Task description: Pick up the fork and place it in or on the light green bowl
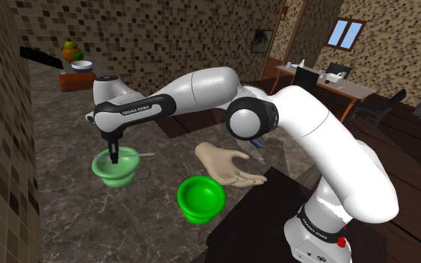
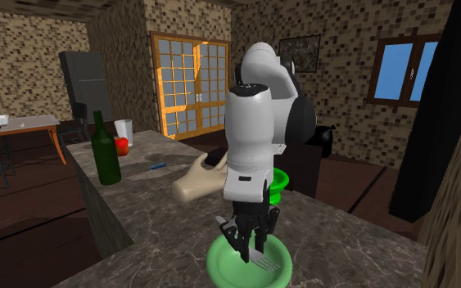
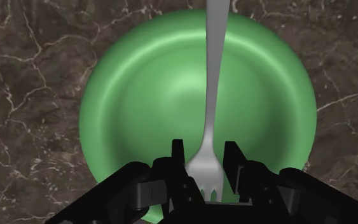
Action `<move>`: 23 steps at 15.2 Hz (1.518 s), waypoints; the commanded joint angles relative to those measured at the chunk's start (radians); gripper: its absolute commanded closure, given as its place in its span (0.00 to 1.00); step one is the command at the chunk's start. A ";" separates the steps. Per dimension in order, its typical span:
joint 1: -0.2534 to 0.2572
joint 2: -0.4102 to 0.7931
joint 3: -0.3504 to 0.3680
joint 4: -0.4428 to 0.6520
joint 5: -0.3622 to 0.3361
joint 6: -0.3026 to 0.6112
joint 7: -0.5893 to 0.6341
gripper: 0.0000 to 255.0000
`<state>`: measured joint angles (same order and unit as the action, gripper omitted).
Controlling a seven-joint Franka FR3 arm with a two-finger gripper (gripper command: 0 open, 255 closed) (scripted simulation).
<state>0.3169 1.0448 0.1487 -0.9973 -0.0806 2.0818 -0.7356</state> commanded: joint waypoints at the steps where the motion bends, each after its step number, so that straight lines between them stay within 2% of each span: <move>1: -0.001 0.006 -0.001 -0.003 0.000 0.010 -0.001 1.00; 7: -0.001 0.006 -0.001 -0.003 0.000 0.009 -0.001 1.00; 8: -0.001 0.006 -0.001 -0.003 0.000 0.009 -0.001 0.00; 13: -0.001 0.006 -0.001 -0.003 0.000 0.009 -0.001 0.00; 17: -0.008 -0.075 0.005 -0.020 0.005 -0.055 -0.002 0.00; 23: -0.008 -0.075 0.005 -0.020 0.005 -0.055 -0.002 0.00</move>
<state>0.3085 0.9699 0.1532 -1.0174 -0.0760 2.0276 -0.7377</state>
